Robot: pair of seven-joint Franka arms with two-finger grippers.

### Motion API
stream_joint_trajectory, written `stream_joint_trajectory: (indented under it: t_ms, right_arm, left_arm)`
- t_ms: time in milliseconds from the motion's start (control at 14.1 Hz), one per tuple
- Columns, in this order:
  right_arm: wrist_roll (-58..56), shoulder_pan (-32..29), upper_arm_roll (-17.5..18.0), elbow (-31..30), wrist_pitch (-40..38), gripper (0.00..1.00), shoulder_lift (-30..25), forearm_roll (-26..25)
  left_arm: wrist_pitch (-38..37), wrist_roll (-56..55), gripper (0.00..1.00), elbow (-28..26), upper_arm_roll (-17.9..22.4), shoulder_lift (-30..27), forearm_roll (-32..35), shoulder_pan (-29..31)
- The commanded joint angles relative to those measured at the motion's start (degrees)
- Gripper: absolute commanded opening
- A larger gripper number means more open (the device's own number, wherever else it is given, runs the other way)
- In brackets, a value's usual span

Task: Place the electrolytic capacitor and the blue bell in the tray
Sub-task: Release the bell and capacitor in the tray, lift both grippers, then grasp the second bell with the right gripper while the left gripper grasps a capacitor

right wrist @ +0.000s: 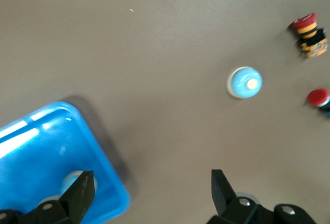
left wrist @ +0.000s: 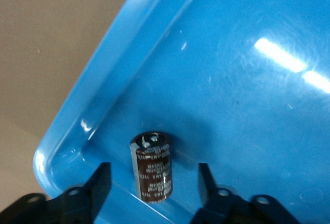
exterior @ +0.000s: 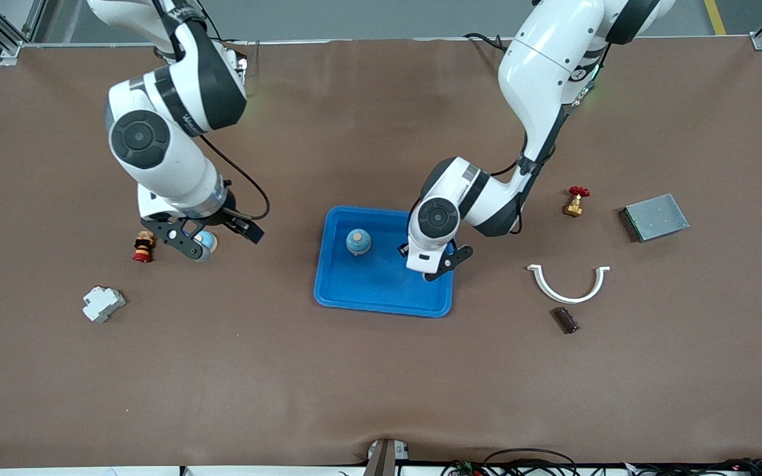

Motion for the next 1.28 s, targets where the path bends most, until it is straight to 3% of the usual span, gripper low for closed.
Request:
stream_joint_trajectory:
  t_ms: [0, 213, 426, 639, 923, 1207]
  right_arm:
    - [-7.54, -3.71, 1.12, -12.0, 5.74, 1.0, -7.23, -0.09]
    - [-11.84, -6.08, 1.12, -23.53, 15.85, 1.0, -12.17, -0.09]
    - [-16.95, -9.42, 1.03, -27.32, 18.5, 1.0, -12.18, -0.09]
    - [-20.99, -12.32, 1.03, -32.6, 26.92, 1.0, -11.57, -0.09]
    - [-22.67, -14.17, 1.03, -34.62, 33.86, 1.0, -7.45, -0.09]
    - [-26.62, -17.59, 1.12, -35.51, 44.85, 1.0, 0.63, -0.09]
  left_arm:
    - [-0.34, -0.9, 1.0, 1.02, 0.75, -0.37, 1.03, -0.48]
    - [-3.05, 0.58, 1.0, 1.02, 1.71, -2.56, 3.56, 0.66]
    - [-6.39, 9.51, 1.0, 1.02, 1.89, -6.69, 6.13, 5.48]
    - [-8.06, 19.54, 1.0, 1.11, 1.81, -9.51, 6.21, 12.6]
    - [-8.25, 32.46, 1.0, 1.19, 1.98, -9.17, 6.39, 21.39]
    - [-7.11, 39.78, 1.0, 4.0, 1.89, -6.19, 6.83, 28.78]
